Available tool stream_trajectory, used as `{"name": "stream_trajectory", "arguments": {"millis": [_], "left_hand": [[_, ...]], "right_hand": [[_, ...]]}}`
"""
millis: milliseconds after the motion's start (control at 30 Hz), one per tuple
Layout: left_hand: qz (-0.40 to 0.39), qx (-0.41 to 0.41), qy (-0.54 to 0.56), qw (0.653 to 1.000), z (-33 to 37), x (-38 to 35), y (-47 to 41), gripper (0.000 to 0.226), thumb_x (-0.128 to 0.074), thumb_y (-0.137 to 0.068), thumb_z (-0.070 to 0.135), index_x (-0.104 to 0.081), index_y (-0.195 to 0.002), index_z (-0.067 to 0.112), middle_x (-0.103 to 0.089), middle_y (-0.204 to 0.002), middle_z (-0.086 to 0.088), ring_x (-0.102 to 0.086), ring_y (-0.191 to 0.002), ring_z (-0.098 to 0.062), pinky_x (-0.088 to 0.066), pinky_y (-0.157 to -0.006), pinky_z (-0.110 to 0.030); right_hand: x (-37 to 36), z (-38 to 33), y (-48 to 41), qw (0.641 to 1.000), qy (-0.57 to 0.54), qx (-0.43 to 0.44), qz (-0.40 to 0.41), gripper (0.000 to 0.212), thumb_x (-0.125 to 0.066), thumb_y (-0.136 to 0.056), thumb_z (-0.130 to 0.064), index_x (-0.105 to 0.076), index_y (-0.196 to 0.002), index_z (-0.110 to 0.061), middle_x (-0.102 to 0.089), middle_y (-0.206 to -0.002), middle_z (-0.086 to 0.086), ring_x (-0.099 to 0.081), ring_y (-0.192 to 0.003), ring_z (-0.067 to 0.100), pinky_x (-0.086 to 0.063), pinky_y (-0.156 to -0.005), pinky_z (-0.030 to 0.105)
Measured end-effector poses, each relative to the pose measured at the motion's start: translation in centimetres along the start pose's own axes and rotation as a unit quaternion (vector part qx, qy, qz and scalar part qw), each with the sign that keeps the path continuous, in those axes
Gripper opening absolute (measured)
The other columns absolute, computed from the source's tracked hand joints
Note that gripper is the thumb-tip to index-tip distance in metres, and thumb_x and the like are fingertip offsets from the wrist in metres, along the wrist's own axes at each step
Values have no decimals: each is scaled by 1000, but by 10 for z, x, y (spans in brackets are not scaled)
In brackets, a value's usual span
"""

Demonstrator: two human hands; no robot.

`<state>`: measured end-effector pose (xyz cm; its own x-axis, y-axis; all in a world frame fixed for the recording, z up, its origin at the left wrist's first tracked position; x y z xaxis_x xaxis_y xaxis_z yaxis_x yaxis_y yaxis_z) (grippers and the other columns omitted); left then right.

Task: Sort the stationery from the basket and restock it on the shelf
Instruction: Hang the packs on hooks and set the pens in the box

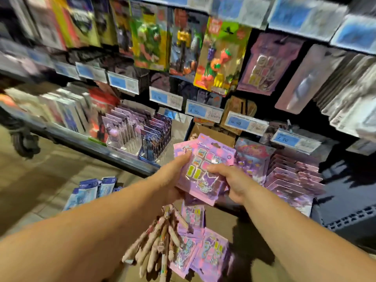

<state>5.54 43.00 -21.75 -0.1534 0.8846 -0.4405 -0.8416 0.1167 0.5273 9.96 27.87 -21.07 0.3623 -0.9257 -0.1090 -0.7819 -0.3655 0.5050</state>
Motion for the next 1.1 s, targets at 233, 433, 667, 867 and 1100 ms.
{"name": "stream_trajectory", "arguments": {"millis": [233,433,667,867,1100], "left_hand": [[2,-137,15,991,94,-27,56,42,-40,-102,40,-69,-101,10,-75,-97,-15,-73,-78,-28,-52,-76,-40],[31,-195,23,980,121,-54,84,40,-52,-96,43,-70,-115,13,-72,-111,-14,-66,-109,-34,-44,-105,-55],[19,-159,8,987,99,-78,88,45,-66,-72,57,-78,-100,23,-70,-118,-7,-63,-113,-34,-32,-110,-59],[47,-149,-10,988,98,-85,75,48,-55,-92,56,-73,-103,12,-75,-99,-15,-70,-95,-35,-51,-95,-52],[9,-99,0,995,87,-110,65,52,-54,-93,50,-74,-96,2,-74,-88,-22,-73,-73,-36,-59,-66,-45]], "right_hand": [[-48,-109,39,986,50,160,-1,39,-75,-76,-29,-62,-107,-9,-67,-102,4,-64,-90,17,-49,-75,27],[-56,-140,79,970,11,242,10,86,-80,-50,-48,-56,-125,-15,-67,-119,8,-66,-107,25,-49,-98,50],[-30,-122,99,965,-1,260,40,19,-60,-93,-27,-53,-110,-26,-63,-92,-23,-63,-71,-10,-50,-60,16],[-13,-122,99,956,-31,275,97,36,-64,-91,-30,-52,-124,-18,-69,-108,-4,-69,-91,6,-58,-79,29],[13,-121,90,961,-89,228,126,34,-72,-83,-26,-63,-114,-14,-73,-104,11,-71,-95,30,-57,-84,49]]}}
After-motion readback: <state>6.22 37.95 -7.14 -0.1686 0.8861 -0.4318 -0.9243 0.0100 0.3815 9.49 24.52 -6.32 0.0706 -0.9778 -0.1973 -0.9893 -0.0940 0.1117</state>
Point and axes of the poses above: each hand's wrist, its own y-axis away from the middle knuckle, its own x-axis out of the back of the hand, z = x × y, the point moved 3 cm from there along -y, towards the middle knuckle
